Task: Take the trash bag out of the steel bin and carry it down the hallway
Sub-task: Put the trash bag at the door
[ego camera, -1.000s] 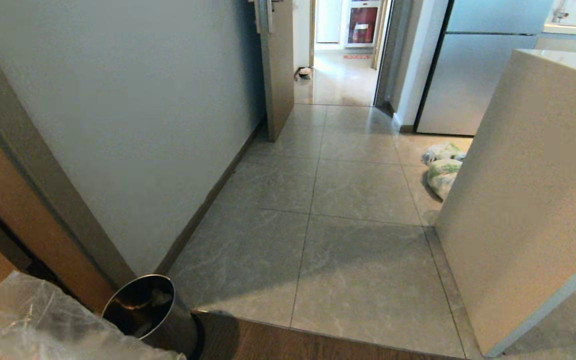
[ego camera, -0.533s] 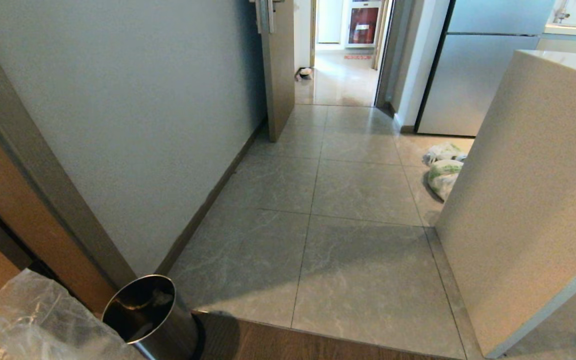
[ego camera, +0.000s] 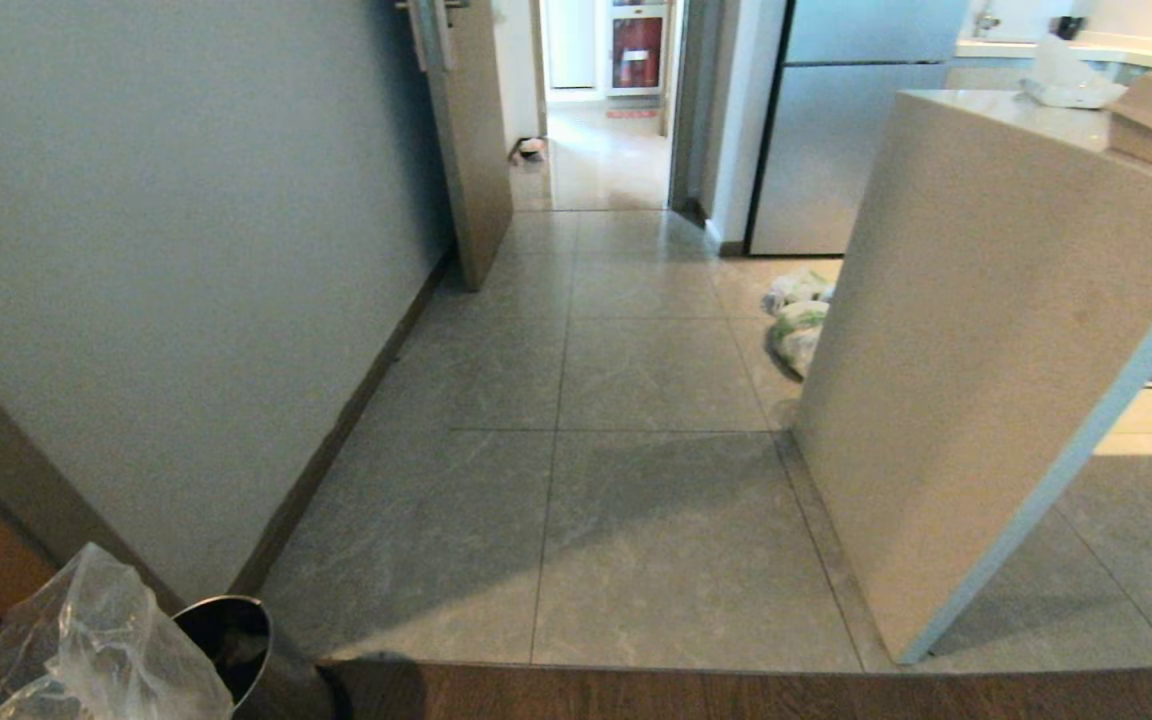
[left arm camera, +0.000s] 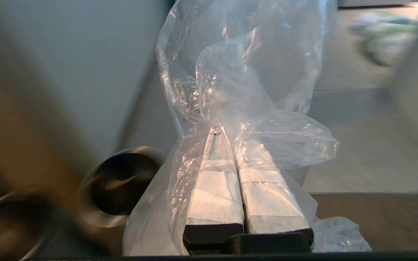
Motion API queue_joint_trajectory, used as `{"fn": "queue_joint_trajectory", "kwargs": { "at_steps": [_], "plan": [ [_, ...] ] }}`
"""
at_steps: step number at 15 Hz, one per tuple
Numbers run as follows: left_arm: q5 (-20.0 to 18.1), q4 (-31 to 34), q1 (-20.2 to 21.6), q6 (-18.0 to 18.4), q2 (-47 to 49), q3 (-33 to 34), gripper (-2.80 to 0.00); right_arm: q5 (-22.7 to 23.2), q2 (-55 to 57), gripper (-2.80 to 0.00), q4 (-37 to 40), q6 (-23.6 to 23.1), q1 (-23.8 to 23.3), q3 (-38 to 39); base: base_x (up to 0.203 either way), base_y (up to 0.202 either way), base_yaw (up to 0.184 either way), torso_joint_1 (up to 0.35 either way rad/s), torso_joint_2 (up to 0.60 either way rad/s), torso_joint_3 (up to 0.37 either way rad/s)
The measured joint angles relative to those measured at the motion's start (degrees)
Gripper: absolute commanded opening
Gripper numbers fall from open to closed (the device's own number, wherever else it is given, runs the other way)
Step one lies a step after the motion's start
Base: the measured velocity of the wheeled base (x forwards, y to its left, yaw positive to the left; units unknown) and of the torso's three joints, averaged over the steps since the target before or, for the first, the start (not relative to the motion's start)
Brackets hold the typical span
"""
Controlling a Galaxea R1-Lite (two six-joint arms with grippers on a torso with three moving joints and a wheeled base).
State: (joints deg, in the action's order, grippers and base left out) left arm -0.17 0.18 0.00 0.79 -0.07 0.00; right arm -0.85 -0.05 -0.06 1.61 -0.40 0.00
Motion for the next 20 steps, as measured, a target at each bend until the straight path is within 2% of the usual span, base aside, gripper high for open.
{"fn": "queue_joint_trajectory", "kwargs": {
  "at_steps": [4,15,18,20],
  "plan": [
    [0.02,0.02,0.0,-0.09,0.0,0.0,-2.8,-0.02,0.0,-2.8,-0.01,-0.04,0.0,0.0,-0.001,0.005,-0.153,0.003,0.0,0.004],
    [0.0,-0.09,0.0,0.15,0.0,0.0,-2.8,0.17,0.0,-2.8,-0.1,-0.1,0.0,0.0,0.0,0.0,0.0,0.0,0.0,-0.004],
    [-0.01,-0.09,0.0,0.19,0.0,0.0,-2.8,0.12,0.0,-2.8,-0.12,0.34,0.0,0.0,0.0,-0.003,0.018,0.025,-0.27,-0.241],
    [0.02,-0.09,0.0,0.09,0.0,-0.02,-2.8,0.0,0.0,-2.8,-0.15,0.5,0.0,0.0,0.002,-0.008,0.144,0.036,-0.15,-0.125]
  ]
}}
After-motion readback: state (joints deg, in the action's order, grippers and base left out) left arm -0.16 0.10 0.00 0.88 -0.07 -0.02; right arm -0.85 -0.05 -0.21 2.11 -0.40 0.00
